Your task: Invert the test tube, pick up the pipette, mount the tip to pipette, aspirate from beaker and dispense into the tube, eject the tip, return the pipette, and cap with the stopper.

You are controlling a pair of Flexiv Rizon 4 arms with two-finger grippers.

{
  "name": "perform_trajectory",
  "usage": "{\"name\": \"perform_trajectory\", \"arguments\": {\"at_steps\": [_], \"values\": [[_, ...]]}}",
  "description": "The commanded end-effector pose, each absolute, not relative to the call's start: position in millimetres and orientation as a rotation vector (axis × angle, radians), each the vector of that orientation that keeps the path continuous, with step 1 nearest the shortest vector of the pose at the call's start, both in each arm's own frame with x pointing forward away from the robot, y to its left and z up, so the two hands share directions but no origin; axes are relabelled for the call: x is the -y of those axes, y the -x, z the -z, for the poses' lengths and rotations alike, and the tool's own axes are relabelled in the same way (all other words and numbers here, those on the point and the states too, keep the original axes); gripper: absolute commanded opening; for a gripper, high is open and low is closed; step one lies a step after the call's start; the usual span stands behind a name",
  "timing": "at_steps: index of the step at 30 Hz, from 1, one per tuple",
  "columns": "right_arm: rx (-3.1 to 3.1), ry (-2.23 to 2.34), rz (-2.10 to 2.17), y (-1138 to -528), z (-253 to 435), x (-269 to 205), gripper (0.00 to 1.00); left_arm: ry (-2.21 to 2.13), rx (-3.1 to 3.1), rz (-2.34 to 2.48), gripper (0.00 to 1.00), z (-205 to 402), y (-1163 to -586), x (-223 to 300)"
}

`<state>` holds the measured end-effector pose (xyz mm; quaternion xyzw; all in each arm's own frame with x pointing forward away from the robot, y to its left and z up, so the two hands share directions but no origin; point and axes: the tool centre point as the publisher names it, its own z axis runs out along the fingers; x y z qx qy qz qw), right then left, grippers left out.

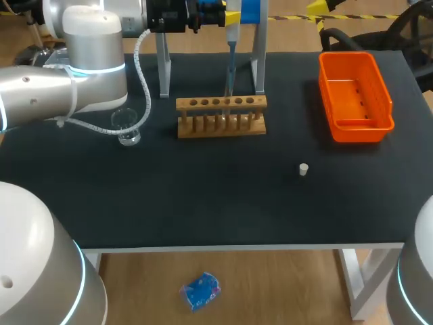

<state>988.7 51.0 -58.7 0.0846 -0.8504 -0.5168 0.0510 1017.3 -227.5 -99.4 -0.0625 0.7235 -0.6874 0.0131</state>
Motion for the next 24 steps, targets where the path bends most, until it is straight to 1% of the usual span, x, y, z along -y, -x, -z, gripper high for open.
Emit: {"name": "perform_trajectory", "arguments": {"at_steps": [1, 13, 24], "values": [[2.588, -0.261, 1.564, -990, 57, -50, 1.0, 0.197, -2.255, 2.14, 0.0, 99, -1017, 228], [2.588, -0.261, 1.564, -990, 57, -50, 1.0, 0.197, -2.255, 2.14, 0.0, 99, -1017, 228], [2.733, -0.145, 1.445, -974, 119, -61, 1.0, 0.197, -2.255, 2.14, 0.0, 99, -1017, 228]]}}
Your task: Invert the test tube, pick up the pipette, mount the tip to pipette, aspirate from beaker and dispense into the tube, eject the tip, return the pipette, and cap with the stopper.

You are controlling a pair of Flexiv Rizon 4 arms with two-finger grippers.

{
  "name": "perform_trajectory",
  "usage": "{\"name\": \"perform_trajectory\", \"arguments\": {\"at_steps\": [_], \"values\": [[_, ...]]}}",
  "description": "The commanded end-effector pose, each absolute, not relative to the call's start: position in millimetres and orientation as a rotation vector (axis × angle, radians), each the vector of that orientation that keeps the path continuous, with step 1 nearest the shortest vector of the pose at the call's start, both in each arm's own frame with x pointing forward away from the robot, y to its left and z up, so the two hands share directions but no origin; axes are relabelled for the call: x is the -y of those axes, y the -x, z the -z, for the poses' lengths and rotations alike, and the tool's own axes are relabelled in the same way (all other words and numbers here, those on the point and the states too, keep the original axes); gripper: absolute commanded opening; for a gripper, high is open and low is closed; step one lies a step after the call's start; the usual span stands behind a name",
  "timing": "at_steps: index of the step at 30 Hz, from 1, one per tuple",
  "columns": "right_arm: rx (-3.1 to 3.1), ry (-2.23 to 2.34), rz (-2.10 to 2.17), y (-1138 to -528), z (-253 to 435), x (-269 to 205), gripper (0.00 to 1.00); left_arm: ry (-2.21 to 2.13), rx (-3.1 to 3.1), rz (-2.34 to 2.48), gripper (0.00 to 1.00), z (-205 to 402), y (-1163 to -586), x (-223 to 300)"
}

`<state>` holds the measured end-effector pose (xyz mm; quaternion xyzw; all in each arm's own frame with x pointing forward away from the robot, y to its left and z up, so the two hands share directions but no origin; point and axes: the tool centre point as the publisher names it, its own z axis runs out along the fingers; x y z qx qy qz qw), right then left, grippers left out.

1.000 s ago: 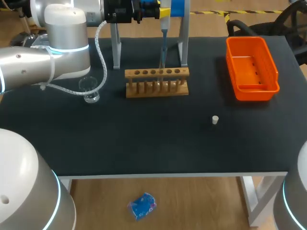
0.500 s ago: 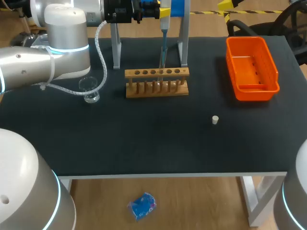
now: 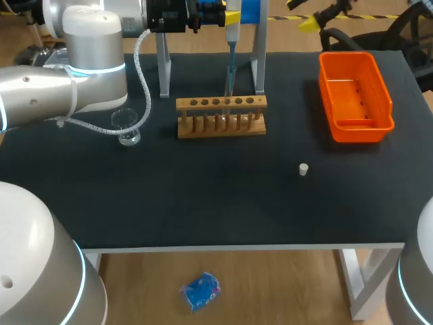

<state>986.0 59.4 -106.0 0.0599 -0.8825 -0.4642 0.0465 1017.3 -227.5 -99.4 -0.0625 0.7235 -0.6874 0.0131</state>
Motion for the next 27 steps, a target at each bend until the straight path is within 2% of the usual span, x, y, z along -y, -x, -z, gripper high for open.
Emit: {"name": "perform_trajectory", "arguments": {"at_steps": [1, 15, 27], "values": [[2.732, -0.145, 1.446, -973, 124, -62, 1.0, 0.197, -2.255, 2.14, 0.0, 99, -1017, 228], [2.744, -0.227, 1.364, -972, 205, -80, 1.0, 0.197, -2.255, 2.14, 0.0, 99, -1017, 228], [2.744, -0.227, 1.364, -972, 205, -80, 1.0, 0.197, -2.255, 2.14, 0.0, 99, -1017, 228]]}}
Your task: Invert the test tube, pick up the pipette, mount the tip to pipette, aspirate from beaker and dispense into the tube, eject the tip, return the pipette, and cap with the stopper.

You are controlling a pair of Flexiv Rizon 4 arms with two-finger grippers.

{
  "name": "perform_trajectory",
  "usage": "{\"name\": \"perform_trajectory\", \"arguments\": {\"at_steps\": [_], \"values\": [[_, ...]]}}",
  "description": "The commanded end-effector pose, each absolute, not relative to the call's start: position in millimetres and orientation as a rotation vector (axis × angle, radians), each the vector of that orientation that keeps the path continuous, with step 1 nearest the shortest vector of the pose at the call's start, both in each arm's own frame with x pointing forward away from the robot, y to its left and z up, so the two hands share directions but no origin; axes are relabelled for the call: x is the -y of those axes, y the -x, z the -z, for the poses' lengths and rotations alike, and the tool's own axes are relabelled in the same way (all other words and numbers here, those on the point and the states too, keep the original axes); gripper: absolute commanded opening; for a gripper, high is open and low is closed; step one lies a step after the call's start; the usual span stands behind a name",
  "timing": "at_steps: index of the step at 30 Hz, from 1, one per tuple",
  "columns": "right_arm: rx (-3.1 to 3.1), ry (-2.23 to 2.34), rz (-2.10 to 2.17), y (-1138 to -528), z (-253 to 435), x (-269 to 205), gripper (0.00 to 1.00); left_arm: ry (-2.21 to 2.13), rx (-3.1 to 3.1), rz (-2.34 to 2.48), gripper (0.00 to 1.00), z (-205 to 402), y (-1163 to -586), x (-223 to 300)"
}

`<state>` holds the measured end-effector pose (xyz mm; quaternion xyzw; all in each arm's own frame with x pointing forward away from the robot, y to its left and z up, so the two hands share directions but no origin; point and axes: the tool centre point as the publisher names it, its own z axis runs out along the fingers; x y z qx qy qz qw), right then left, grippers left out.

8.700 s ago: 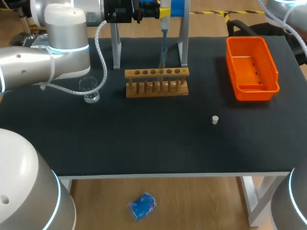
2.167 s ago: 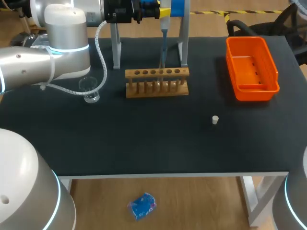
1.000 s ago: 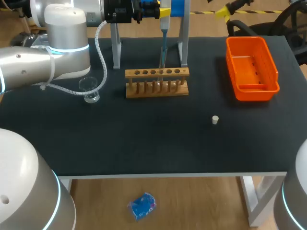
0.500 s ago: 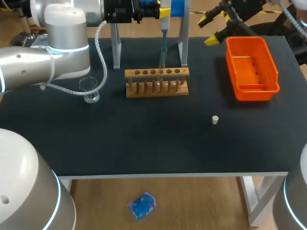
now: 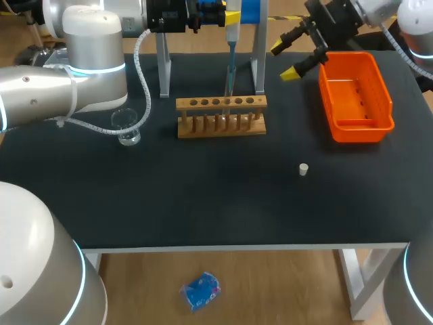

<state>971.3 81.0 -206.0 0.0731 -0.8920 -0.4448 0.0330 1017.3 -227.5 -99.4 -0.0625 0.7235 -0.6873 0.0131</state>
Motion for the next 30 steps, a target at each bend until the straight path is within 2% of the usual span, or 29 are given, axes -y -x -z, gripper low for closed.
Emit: {"name": "perform_trajectory", "arguments": {"at_steps": [1, 30], "values": [[2.744, -0.227, 1.364, -972, 205, -80, 1.0, 0.197, -2.255, 2.14, 0.0, 99, -1017, 228], [2.827, -0.338, 1.377, -998, 245, -97, 1.0, 0.197, -2.255, 2.14, 0.0, 99, -1017, 228]]}}
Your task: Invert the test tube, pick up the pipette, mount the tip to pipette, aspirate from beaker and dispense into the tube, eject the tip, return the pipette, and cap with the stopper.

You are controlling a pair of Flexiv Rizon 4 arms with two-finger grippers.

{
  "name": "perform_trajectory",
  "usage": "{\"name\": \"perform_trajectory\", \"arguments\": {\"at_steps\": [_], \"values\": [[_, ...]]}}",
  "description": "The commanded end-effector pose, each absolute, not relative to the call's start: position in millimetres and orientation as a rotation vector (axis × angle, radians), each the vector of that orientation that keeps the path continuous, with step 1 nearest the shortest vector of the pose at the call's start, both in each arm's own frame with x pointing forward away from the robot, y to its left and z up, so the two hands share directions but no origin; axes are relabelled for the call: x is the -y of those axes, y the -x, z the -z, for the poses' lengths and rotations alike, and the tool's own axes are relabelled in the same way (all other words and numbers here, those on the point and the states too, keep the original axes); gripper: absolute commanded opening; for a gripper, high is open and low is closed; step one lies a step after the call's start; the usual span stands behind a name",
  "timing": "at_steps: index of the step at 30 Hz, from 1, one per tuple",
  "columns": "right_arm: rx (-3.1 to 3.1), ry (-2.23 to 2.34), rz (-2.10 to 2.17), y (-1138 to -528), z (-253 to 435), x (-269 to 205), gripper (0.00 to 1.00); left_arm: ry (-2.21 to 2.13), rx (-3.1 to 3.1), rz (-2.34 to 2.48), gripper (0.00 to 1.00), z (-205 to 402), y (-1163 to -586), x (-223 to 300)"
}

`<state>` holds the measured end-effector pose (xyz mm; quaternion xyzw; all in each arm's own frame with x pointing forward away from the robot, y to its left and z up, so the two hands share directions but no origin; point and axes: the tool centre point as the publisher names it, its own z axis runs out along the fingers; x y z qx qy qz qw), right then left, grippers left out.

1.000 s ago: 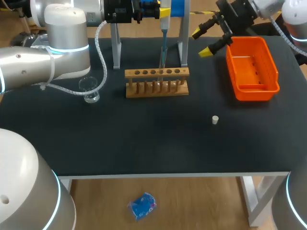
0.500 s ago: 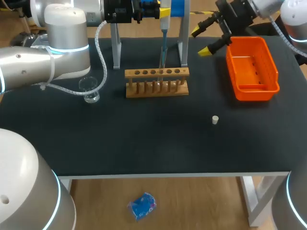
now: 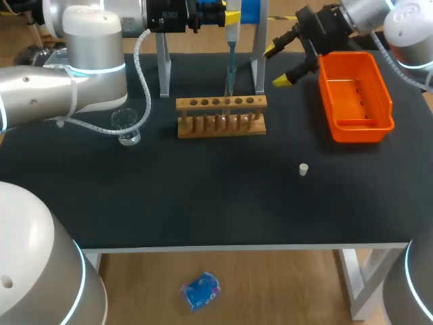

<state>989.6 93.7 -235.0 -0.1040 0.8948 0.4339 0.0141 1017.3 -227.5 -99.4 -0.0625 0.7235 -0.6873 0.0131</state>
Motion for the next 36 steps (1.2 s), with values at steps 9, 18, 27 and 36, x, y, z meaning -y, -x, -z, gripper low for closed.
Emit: {"name": "perform_trajectory", "arguments": {"at_steps": [9, 18, 27, 36], "values": [[-2.776, 0.253, -1.418, -1015, 264, -106, 1.0, 0.197, -2.255, 2.14, 0.0, 99, -1017, 228], [-2.761, 0.211, -1.45, -1018, 270, -116, 1.0, 0.197, -2.255, 2.14, 0.0, 99, -1017, 228], [-2.761, 0.211, -1.45, -1018, 270, -116, 1.0, 0.187, -2.251, 2.135, 0.0, 98, -1016, 228], [-2.761, 0.211, -1.45, -1018, 270, -116, 1.0, 0.156, -2.225, 2.125, 0.0, 95, -1016, 228]]}}
